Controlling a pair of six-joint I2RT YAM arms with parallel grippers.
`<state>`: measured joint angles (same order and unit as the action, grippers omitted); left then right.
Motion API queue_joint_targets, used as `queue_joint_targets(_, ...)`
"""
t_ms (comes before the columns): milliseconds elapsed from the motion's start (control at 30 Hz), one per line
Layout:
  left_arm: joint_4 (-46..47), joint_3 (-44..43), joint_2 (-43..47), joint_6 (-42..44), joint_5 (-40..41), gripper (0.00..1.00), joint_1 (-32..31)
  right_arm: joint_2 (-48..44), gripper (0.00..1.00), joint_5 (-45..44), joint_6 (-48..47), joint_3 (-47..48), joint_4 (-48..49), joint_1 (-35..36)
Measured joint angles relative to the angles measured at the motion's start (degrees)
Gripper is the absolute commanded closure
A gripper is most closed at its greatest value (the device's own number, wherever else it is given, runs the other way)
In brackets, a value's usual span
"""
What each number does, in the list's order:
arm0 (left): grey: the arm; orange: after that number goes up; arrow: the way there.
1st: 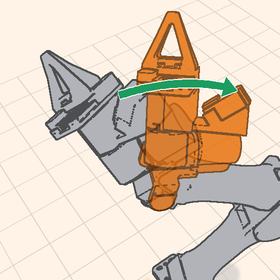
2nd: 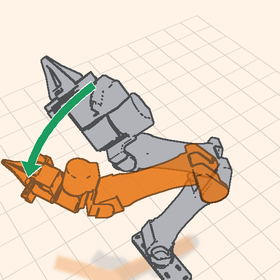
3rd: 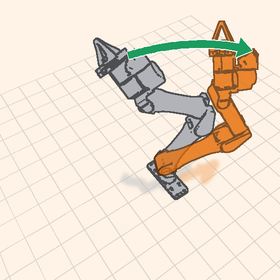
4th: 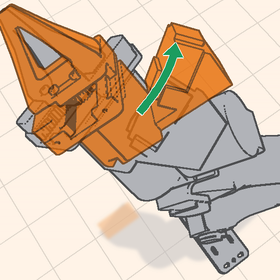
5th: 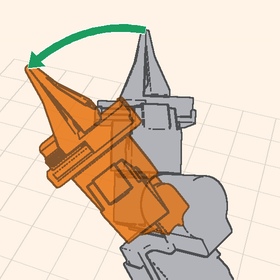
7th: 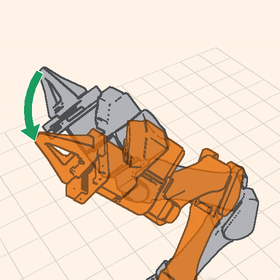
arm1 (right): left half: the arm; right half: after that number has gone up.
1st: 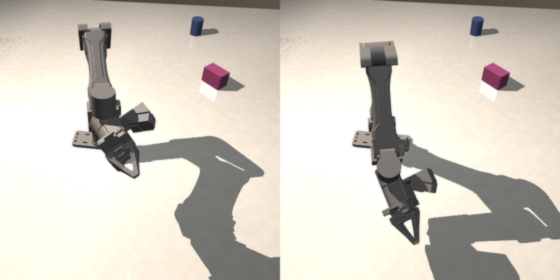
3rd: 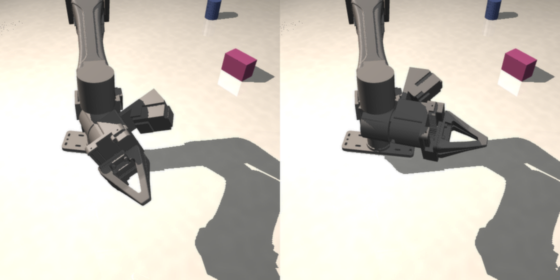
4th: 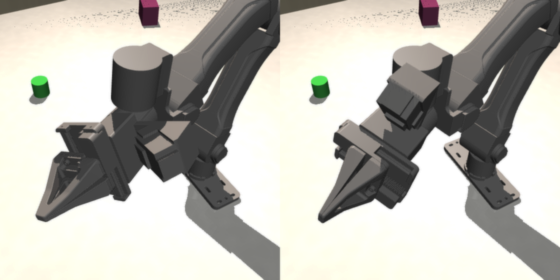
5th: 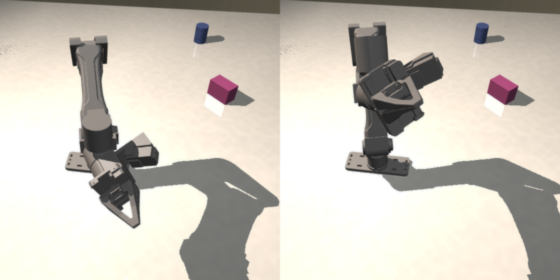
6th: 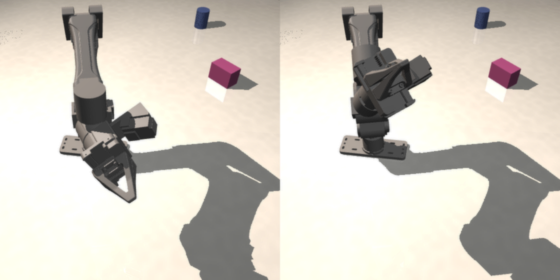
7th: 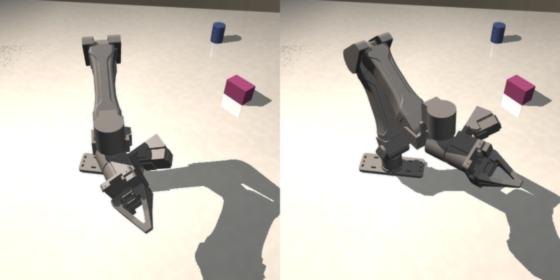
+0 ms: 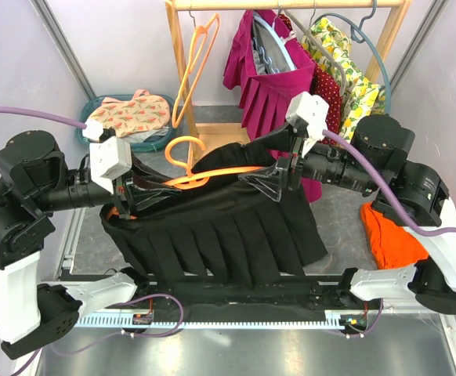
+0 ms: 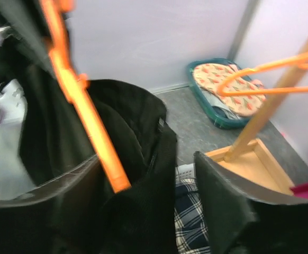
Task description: Remove the skirt from the hanger
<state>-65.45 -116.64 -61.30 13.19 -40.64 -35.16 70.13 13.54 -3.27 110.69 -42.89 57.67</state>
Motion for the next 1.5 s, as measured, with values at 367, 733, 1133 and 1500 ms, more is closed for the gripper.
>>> queue_joint_targets(367, -1.7, 0.2, 0.6, 2.7, 5.2, 0.98, 0.0, -4.2, 0.08, -10.6, 0.7, -4.9, 3.8, -0.3)
queue_joint_targets(733, -2.2, 1.1, 0.8, 4.1, 7.5, 0.98, 0.0, -6.7, 0.11, -11.7, 2.0, -5.0, 6.6, -0.3)
queue_joint_targets(1133, -2.8, 1.1, 0.9, 4.1, 7.7, 0.98, 0.0, -0.3, 0.74, -12.6, 3.6, -5.2, 7.1, -0.3)
queue_joint_targets(1500, -0.7, 3.4, 0.0, 4.0, 7.8, 0.98, 0.0, 7.7, 0.96, -15.7, 5.7, 10.1, 4.7, -0.3)
